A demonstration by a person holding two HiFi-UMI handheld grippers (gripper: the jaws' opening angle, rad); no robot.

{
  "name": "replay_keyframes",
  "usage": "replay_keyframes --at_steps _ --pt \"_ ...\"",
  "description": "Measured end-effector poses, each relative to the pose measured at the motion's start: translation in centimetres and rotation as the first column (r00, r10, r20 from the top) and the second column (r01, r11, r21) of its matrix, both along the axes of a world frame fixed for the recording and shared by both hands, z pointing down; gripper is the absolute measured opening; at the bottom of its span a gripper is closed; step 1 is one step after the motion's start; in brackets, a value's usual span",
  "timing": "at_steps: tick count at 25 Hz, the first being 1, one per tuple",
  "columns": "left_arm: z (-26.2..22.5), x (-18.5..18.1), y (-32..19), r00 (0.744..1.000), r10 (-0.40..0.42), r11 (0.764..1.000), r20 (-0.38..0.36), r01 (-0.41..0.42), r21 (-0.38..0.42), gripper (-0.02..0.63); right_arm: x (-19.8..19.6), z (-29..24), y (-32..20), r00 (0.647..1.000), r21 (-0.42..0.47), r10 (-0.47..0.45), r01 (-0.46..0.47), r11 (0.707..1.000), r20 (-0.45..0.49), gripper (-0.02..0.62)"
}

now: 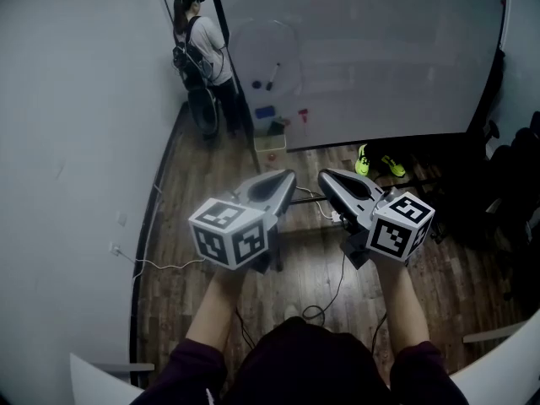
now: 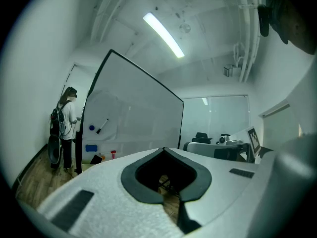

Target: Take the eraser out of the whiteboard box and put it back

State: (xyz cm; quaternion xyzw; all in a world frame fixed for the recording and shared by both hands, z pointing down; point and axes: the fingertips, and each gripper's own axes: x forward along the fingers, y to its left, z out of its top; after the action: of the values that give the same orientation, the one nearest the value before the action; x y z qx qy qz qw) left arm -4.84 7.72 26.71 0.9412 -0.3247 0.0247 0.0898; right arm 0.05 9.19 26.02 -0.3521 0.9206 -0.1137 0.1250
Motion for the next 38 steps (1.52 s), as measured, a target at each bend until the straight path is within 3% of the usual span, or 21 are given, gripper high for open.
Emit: replay_keyframes --at_steps 10,26,31,38 --pt "1.6 -1.8 -6.9 1.000 0.003 0.998 -0.022 -0.005 -0.058 0.005 -1.0 1.2 -6.6 1.000 -0.047 0.016 -0.016 0.999 0.003 0.003" --pt "4.5 -2.3 -11.9 0.998 0.056 0.993 -0.026 -0.058 -0.104 0.006 -2.1 4.2 -11.8 0.999 -0.093 0.052 -0.052 0.994 -0.001 0.003" --pt "5.6 -4.4 -15.9 0.997 0.072 0.987 -0.035 -0.076 -0.138 0.005 -4.0 4.8 -15.6 0.997 -0.118 0.073 -0.074 0.990 -0.006 0.003" --pt "7.0 -4.4 -18.3 0.996 0.075 0.984 -0.040 -0.080 -0.158 0.005 -3.8 6.4 -17.9 0.996 -0.142 0.090 -0.090 0.986 -0.010 0.003"
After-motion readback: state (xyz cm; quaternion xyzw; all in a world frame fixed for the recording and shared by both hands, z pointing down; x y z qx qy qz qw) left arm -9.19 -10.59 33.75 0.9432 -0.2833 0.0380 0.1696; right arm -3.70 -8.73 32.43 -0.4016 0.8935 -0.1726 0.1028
